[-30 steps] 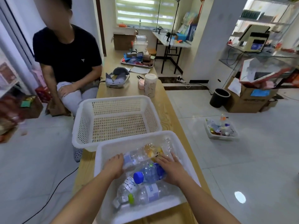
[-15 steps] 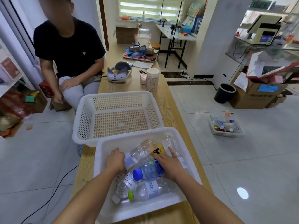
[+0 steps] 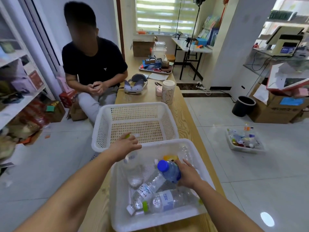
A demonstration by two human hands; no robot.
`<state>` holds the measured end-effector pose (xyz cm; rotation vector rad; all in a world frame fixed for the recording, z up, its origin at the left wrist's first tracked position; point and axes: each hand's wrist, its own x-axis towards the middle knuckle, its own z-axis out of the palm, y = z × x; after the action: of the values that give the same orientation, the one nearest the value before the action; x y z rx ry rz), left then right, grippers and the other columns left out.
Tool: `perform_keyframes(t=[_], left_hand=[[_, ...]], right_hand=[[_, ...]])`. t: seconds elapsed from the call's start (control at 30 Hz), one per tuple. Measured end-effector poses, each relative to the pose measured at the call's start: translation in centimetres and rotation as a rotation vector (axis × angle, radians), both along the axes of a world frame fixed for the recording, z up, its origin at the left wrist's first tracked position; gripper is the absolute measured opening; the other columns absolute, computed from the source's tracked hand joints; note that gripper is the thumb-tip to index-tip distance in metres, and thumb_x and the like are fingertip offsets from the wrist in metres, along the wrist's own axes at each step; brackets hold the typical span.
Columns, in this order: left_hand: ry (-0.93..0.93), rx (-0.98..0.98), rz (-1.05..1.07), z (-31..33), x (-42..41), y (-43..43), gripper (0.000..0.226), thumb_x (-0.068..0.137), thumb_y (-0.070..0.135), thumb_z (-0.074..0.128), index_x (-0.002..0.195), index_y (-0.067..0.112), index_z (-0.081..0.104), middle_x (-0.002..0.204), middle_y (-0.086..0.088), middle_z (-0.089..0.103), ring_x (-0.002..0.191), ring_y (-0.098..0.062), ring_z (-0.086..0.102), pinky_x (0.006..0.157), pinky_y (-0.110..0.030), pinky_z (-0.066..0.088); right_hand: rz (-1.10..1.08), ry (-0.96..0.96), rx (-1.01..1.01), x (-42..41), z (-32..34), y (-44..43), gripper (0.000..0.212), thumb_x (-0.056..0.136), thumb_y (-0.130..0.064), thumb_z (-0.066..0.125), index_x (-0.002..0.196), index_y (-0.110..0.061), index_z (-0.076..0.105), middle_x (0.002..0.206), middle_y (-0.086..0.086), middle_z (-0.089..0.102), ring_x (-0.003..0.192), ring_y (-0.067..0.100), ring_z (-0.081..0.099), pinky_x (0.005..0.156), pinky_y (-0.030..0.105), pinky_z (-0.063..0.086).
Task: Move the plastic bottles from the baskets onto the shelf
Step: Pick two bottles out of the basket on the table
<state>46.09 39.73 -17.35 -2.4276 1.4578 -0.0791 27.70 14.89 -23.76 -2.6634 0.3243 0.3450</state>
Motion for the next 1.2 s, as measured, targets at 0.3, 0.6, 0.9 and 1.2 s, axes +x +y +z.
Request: perform_keyframes(t=[0.3, 0.6, 0.9, 1.2], left_hand=[[0.142, -0.625, 0.708, -4.0, -3.7, 1.0, 0.100, 0.073, -0.014, 0.062, 0.150, 0.038, 0.023, 0.154, -0.015, 0.009, 0.140, -0.037, 0.017, 0.108, -0.043, 0.030], [0.612, -1.267, 1.334, -5.9, -8.5, -3.2, 0.056, 0.079, -0.002, 0.061, 0.129, -0.006, 0.035, 0.136, -0.027, 0.035, 0.126, -0.040, 0.032, 0.106, -0.047, 0.028], [1.003, -1.288, 1.060, -8.3, -9.3, -2.1, 0.119, 0.072, -0.010, 0.073, 0.151, 0.028, -0.007, 0.129, 0.001, 0.039, 0.107, -0.020, 0.050, 0.082, -0.032, 0.045], [1.154, -1.277, 1.157, -8.4, -7.5, -1.6, 0.052, 0.066, -0.014, 0.077, 0.110, 0.006, 0.059, 0.110, -0.018, 0.066, 0.103, -0.030, 0.062, 0.092, -0.040, 0.050]], right_hand=[[-0.254, -0.059, 0.102, 1.3, -0.5, 1.2, 0.056, 0.065, -0.033, 0.079, 0.110, -0.027, 0.045, 0.110, -0.009, 0.055, 0.126, 0.023, 0.043, 0.097, 0.029, 0.040], [-0.468, -0.115, 0.275, 3.0, -0.1, 2.4, 0.056, 0.064, -0.033, 0.083, 0.104, -0.025, 0.046, 0.101, -0.005, 0.057, 0.108, 0.022, 0.054, 0.094, 0.032, 0.042], [-0.517, -0.251, 0.647, 3.2, -0.7, 4.0, 0.055, 0.066, -0.012, 0.084, 0.107, -0.023, 0.050, 0.102, -0.008, 0.059, 0.094, 0.012, 0.059, 0.067, 0.012, 0.044], [-0.658, -0.183, 0.868, 2.4, -2.0, 3.3, 0.067, 0.080, -0.007, 0.075, 0.134, -0.012, 0.035, 0.125, 0.007, 0.052, 0.107, 0.018, 0.052, 0.085, 0.027, 0.049]])
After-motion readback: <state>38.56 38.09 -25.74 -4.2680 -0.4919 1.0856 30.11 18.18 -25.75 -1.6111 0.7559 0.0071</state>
